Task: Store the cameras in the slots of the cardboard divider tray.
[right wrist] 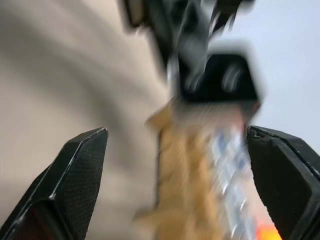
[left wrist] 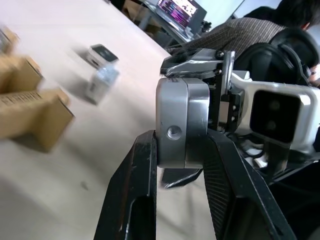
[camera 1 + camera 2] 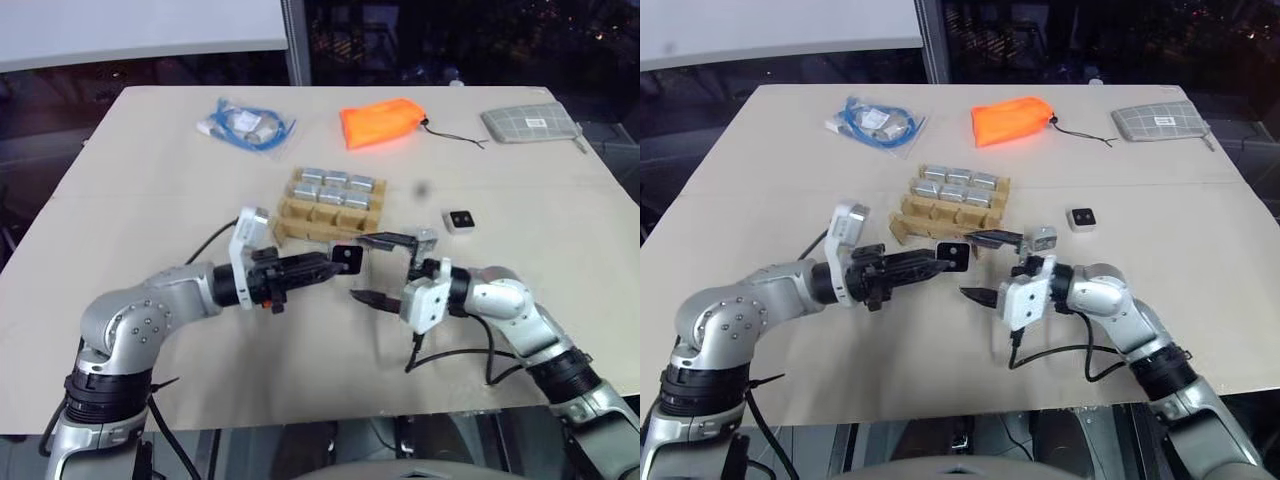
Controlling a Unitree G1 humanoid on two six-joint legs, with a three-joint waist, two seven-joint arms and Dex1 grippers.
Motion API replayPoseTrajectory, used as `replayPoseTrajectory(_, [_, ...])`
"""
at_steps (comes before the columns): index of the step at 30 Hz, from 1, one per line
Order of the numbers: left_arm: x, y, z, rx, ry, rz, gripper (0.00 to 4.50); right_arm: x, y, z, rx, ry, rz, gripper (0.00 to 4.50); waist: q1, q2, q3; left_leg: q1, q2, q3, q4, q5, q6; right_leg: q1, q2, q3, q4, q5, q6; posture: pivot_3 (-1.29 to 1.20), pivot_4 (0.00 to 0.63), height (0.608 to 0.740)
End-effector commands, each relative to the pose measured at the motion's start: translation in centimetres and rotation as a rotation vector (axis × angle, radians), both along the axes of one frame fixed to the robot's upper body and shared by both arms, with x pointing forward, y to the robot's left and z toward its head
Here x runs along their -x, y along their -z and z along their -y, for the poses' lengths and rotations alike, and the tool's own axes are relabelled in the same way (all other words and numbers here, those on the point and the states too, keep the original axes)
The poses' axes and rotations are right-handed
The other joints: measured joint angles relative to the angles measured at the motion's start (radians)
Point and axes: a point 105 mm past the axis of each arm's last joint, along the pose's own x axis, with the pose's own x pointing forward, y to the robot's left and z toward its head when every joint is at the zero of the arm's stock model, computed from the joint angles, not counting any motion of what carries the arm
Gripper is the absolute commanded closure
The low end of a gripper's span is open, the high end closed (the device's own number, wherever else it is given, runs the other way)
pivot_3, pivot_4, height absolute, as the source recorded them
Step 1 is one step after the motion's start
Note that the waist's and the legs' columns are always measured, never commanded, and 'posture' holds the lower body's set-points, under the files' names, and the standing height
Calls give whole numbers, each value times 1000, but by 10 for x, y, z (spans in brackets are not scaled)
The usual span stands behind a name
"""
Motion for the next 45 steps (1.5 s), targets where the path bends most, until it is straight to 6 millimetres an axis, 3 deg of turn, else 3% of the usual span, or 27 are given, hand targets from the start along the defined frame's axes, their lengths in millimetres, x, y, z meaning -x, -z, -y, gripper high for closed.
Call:
replayPoseTrajectory(1, [-13, -24, -20, -142, -4, 242, 3698, 9, -11, 20, -91, 49, -359, 100, 0, 1, 1, 0, 0, 0, 0, 0, 0, 0, 0, 0, 0, 0, 0, 0, 150, 740])
replayPoseTrajectory(8, [-57, -30, -62, -578, 44, 547, 3698, 20, -46, 51, -167, 195, -668, 100, 4, 2, 2, 0, -1, 1, -1, -2, 4, 0, 1, 0, -1, 0, 0, 0, 150, 740])
replayPoseTrajectory(13, [-82, -29, -79, -752, 119, 618, 3698, 16, -54, 63, -180, 384, -682, 100, 19, 1, 3, -2, -1, 2, -1, -3, 5, -2, 1, -1, -2, 0, 0, 0, 150, 740])
replayPoseTrajectory(18, [-107, -34, -73, -781, 160, 652, 3698, 26, -66, 54, -247, 356, -741, 100, 25, -3, 5, -6, -2, 5, 1, -3, 6, -3, 1, -3, -3, 0, 0, 0, 150, 740])
replayPoseTrajectory(25, [-122, -36, -54, -887, 286, 657, 3698, 29, -66, 53, -241, 383, -752, 100, 20, -6, 7, -11, -2, 3, 3, -5, 8, -4, 1, -6, -6, 0, 1, 0, 150, 740])
replayPoseTrajectory(37, [-132, -51, -47, -1119, 369, 624, 3698, 22, -75, 53, -280, 449, -693, 100, 19, -9, 8, -18, -2, -1, 3, -5, 9, -9, 0, -9, -7, 0, 1, 0, 150, 740])
replayPoseTrajectory(45, [-135, -52, -44, -1166, 377, 609, 3698, 17, -82, 49, -271, 450, -645, 100, 18, -9, 8, -18, -2, -2, 3, -5, 9, -9, 0, -9, -6, 0, 1, 0, 150, 740])
